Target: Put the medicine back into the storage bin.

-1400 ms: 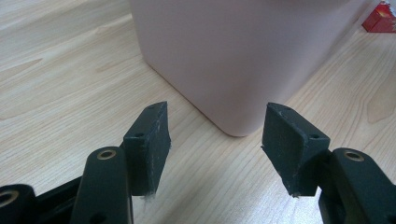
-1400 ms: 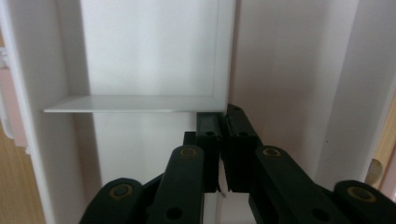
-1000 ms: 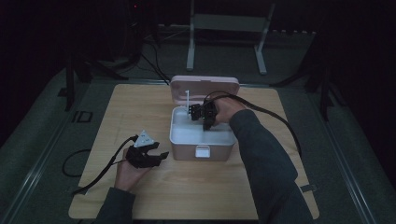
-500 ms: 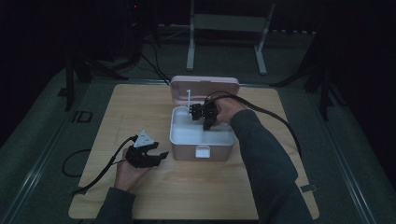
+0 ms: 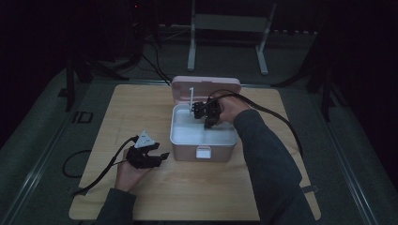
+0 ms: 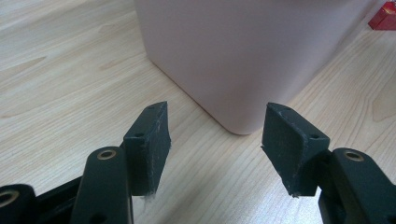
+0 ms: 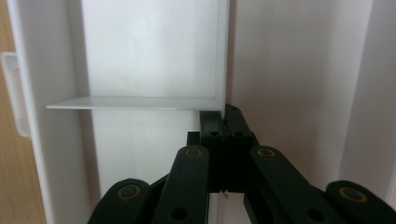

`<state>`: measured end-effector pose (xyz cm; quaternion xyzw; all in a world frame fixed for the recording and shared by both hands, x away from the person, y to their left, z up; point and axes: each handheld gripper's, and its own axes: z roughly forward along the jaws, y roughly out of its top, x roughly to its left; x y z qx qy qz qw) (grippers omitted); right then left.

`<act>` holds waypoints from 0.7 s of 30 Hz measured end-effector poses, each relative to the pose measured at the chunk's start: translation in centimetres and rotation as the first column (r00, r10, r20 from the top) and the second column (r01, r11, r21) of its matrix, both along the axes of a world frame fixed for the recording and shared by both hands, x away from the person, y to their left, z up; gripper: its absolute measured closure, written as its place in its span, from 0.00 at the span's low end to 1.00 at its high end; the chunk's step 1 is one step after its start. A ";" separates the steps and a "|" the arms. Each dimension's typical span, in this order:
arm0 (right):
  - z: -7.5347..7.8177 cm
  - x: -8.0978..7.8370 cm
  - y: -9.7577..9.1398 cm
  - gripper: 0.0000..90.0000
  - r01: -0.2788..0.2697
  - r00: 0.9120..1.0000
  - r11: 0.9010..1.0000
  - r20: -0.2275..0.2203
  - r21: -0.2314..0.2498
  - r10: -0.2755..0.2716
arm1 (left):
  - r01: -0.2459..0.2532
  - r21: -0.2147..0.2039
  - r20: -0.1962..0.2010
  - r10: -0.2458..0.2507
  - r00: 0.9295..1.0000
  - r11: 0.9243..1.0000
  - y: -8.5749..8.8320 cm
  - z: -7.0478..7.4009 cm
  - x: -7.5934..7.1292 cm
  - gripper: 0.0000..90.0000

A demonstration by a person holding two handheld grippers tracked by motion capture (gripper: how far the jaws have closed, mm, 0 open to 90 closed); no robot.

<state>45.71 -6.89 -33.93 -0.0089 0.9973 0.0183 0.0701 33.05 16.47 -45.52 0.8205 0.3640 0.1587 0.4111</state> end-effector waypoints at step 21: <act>3.1 -1.6 -2.4 0.99 0.024 0.999 0.996 0.023 0.082 -0.026 | -0.005 -0.006 -0.003 0.005 1.000 1.000 0.1 -0.1 0.1 0.46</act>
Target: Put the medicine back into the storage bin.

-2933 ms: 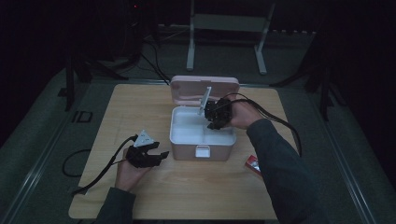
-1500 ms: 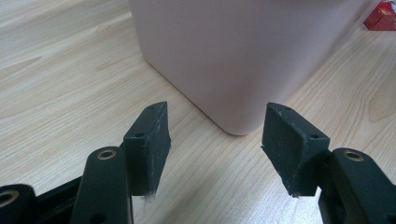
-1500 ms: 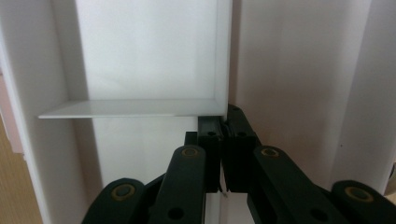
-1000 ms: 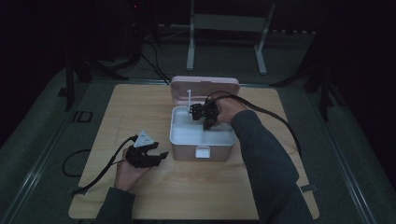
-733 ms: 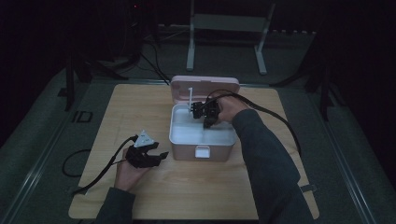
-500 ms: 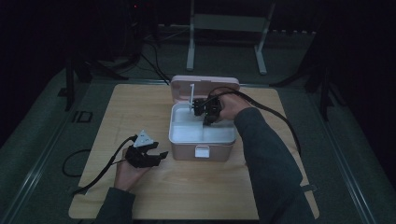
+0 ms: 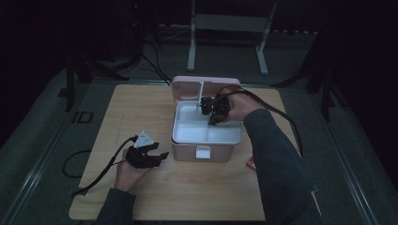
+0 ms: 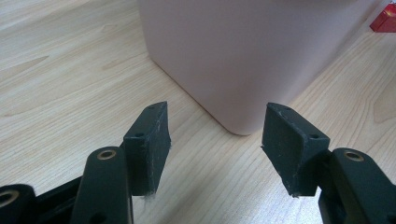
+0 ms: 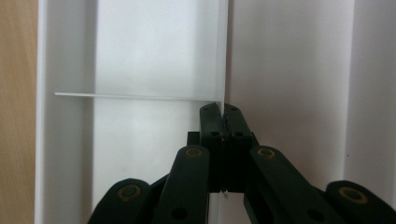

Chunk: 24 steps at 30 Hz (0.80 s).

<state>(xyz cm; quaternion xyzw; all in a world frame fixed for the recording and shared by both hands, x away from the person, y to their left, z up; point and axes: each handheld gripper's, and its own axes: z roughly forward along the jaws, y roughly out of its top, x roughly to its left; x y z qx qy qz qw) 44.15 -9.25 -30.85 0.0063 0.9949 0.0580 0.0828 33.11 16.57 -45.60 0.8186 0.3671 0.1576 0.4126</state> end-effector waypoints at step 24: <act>1.6 -2.4 -7.3 0.99 0.044 0.999 0.998 -0.004 0.039 -0.044 | -0.009 0.003 -0.006 0.009 1.000 1.000 0.2 -0.3 0.1 0.46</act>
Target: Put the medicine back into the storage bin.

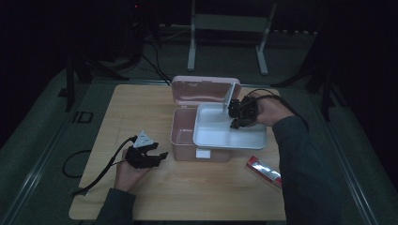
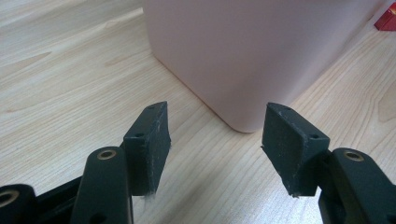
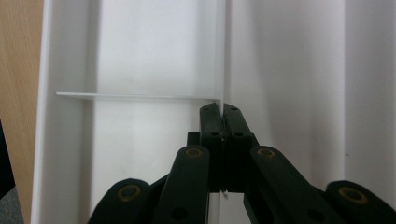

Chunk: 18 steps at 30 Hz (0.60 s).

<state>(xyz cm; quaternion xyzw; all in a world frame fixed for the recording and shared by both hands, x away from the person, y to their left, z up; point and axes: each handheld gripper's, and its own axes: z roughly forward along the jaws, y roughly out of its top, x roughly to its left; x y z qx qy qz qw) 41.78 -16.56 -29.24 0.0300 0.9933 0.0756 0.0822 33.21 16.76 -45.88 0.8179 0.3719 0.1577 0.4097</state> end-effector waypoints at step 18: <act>0.4 -0.8 -5.6 0.99 0.081 0.997 0.996 0.014 0.035 -0.082 | -0.006 0.000 -0.001 0.006 1.000 1.000 0.1 -0.1 0.0 0.46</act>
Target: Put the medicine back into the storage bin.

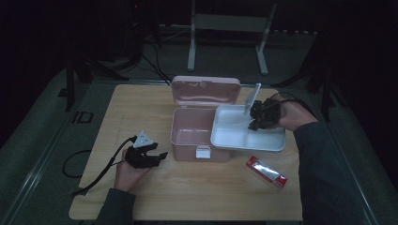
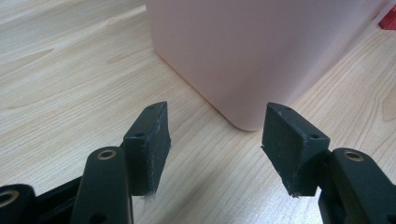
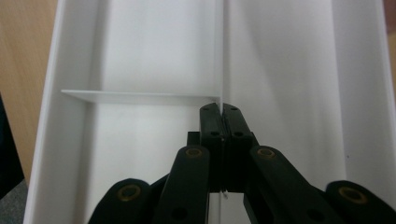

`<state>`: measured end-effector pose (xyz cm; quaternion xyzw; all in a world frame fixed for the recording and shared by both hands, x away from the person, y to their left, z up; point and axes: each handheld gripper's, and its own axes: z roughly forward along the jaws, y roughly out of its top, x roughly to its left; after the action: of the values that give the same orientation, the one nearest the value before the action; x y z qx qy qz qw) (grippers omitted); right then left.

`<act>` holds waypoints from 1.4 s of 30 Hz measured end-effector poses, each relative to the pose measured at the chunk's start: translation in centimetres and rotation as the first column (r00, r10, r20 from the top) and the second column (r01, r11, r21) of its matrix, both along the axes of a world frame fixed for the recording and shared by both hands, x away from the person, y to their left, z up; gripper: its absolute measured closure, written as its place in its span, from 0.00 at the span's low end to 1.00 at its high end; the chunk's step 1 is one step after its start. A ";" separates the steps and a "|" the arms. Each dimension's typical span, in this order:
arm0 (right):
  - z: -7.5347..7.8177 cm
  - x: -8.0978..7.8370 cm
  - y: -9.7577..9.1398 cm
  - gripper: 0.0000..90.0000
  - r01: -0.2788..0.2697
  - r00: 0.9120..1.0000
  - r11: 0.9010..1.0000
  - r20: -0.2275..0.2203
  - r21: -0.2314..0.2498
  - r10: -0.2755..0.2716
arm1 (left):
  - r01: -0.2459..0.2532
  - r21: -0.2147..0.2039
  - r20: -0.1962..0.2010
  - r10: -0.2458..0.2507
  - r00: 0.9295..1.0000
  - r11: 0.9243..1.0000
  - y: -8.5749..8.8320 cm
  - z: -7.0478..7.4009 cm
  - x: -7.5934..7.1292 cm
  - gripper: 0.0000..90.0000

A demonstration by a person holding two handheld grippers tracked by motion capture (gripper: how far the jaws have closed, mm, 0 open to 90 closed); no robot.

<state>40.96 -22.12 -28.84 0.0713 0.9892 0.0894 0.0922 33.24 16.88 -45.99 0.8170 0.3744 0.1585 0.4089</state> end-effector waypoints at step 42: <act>-8.9 4.9 -8.4 1.00 0.260 0.961 0.965 -0.090 -0.019 -0.261 | 0.003 0.007 -0.010 -0.003 1.000 1.000 -0.2 -0.3 0.1 0.46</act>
<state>45.87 -30.50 -37.70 0.2044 0.9747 0.0695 0.0579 33.33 16.72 -46.27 0.8199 0.3744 0.1552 0.4045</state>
